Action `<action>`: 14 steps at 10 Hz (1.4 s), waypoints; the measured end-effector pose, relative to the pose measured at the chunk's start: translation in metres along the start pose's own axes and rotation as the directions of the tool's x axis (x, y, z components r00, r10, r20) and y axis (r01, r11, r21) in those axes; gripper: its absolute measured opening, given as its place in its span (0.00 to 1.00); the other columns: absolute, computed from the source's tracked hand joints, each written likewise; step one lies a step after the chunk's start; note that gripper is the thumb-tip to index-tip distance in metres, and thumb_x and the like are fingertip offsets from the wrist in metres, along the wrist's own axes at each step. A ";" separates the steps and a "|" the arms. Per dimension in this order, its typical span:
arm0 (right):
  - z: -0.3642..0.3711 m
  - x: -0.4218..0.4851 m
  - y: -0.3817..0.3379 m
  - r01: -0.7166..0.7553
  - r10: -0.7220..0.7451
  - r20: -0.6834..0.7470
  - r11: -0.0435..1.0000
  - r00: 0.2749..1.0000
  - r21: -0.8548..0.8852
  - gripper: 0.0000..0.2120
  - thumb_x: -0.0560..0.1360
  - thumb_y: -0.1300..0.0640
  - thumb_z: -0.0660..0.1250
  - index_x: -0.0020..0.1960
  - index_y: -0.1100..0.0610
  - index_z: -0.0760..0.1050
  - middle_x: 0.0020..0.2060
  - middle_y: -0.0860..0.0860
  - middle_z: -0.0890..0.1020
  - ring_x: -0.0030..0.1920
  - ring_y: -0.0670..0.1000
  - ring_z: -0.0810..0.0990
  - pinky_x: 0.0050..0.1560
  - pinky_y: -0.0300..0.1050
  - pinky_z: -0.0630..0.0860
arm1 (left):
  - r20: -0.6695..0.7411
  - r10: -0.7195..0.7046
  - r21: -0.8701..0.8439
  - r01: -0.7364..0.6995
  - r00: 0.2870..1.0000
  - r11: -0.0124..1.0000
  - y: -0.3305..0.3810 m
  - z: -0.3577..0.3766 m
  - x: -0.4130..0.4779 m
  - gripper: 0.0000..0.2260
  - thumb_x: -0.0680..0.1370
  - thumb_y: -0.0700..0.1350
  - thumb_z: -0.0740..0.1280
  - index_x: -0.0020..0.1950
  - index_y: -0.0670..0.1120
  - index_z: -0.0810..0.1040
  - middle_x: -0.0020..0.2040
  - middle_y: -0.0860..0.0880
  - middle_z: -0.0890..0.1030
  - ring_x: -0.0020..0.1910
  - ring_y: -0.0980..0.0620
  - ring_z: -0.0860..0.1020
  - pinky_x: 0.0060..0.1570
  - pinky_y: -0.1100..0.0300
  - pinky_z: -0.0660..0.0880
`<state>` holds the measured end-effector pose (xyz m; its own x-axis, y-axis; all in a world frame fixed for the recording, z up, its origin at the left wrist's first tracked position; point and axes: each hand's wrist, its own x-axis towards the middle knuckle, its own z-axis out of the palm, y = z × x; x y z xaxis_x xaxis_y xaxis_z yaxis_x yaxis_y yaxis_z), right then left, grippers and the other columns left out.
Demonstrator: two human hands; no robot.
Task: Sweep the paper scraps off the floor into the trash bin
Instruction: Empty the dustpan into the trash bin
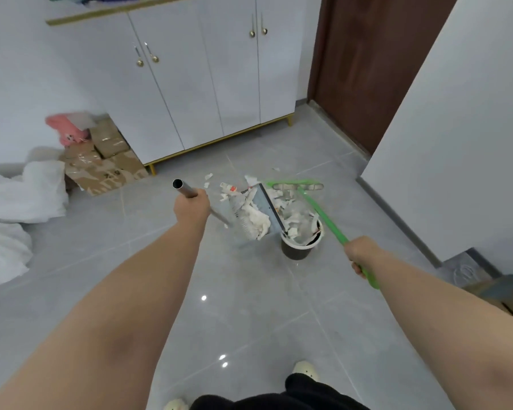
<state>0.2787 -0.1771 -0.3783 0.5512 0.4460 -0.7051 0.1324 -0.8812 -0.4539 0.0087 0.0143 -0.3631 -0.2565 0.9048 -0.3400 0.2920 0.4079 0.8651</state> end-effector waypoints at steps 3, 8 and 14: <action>-0.055 0.044 0.032 -0.138 0.139 -0.016 0.990 0.990 0.037 0.14 0.78 0.61 0.52 0.59 0.66 0.69 0.31 0.58 0.70 0.28 0.54 0.67 0.33 0.45 0.65 | 0.141 0.188 0.106 -0.204 0.972 0.973 0.033 0.077 -0.045 0.10 0.76 0.45 0.58 0.36 0.47 0.73 0.38 0.44 0.77 0.39 0.46 0.77 0.46 0.50 0.78; -0.063 0.070 0.061 -0.352 0.353 0.008 0.930 0.936 0.106 0.06 0.81 0.63 0.50 0.55 0.62 0.64 0.34 0.56 0.64 0.15 0.47 0.63 0.18 0.30 0.62 | 0.732 -0.158 0.477 -0.335 0.662 0.812 -0.007 0.118 -0.102 0.11 0.81 0.47 0.59 0.42 0.45 0.74 0.35 0.52 0.73 0.35 0.54 0.73 0.38 0.67 0.74; -0.070 0.063 0.092 -0.187 0.196 0.076 0.976 0.978 -0.107 0.06 0.79 0.66 0.53 0.54 0.59 0.65 0.32 0.55 0.66 0.26 0.50 0.67 0.22 0.38 0.67 | 0.550 -0.542 0.472 0.299 0.636 0.829 -0.013 0.142 -0.105 0.06 0.81 0.41 0.62 0.47 0.41 0.66 0.20 0.50 0.65 0.13 0.57 0.62 0.18 0.71 0.60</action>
<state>0.3839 -0.2406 -0.4263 0.5025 0.2756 -0.8195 0.1145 -0.9607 -0.2529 0.1625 -0.0682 -0.3907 0.1851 0.4213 -0.8878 0.6004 0.6668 0.4416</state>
